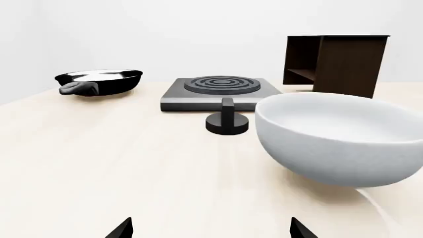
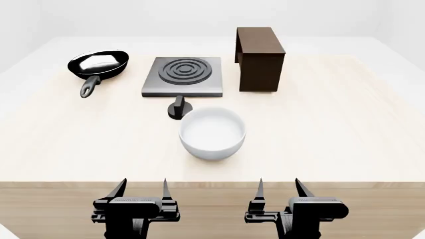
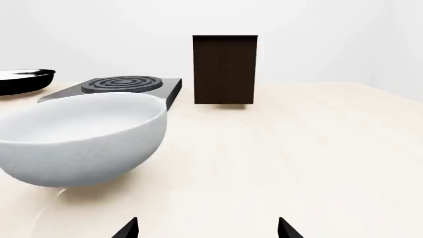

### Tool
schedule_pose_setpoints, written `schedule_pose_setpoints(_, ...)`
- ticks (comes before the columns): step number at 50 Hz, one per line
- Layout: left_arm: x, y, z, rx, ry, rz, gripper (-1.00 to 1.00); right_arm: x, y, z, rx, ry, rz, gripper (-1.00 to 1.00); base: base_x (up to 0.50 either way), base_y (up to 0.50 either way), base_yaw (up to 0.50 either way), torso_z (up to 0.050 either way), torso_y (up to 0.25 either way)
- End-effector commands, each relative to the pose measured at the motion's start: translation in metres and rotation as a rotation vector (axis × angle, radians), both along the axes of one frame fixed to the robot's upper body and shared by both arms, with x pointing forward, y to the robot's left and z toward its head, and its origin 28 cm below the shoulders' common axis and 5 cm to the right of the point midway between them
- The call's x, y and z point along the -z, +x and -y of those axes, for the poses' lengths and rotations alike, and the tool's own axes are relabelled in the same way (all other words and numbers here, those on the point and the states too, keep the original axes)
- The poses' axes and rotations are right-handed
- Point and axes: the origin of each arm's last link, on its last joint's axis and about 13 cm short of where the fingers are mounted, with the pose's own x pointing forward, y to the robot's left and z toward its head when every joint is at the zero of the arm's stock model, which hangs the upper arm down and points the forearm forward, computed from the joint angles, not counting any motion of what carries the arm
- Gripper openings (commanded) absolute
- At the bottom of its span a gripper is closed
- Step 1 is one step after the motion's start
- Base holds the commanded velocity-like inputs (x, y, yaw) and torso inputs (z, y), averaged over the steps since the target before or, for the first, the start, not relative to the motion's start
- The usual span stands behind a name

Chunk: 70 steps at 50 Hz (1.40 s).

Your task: Turn on the stove.

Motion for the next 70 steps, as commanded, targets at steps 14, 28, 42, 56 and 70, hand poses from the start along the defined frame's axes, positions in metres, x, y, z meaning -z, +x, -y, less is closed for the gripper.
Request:
schedule_pose_setpoints(14, -0.001, 0.0, 0.0, 0.001, 0.0, -0.001, 1.0, -0.001, -0.001, -0.001, -0.011, 0.013, -0.014, 1.0, 0.0, 0.0, 0.0, 0.0, 0.0)
schedule_pose_setpoints(28, 0.0, 0.002, 0.0, -0.012, 0.012, -0.021, 1.0, -0.002, 0.001, -0.001, 0.011, 0.003, -0.011, 1.0, 0.0, 0.0, 0.0, 0.0, 0.0)
schedule_pose_setpoints(42, -0.001, 0.001, 0.0, 0.001, 0.001, -0.005, 1.0, 0.001, 0.001, -0.002, 0.0, 0.003, -0.026, 1.0, 0.0, 0.0, 0.0, 0.0, 0.0)
schedule_pose_setpoints(56, -0.002, 0.001, 0.0, 0.002, 0.002, -0.004, 1.0, 0.001, 0.002, -0.002, 0.005, -0.003, -0.034, 1.0, 0.0, 0.0, 0.0, 0.0, 0.0)
schedule_pose_setpoints(70, -0.002, 0.002, 0.0, -0.001, -0.001, -0.004, 1.0, 0.001, 0.003, -0.003, 0.008, -0.012, -0.042, 1.0, 0.0, 0.5, 0.0, 0.0, 0.0)
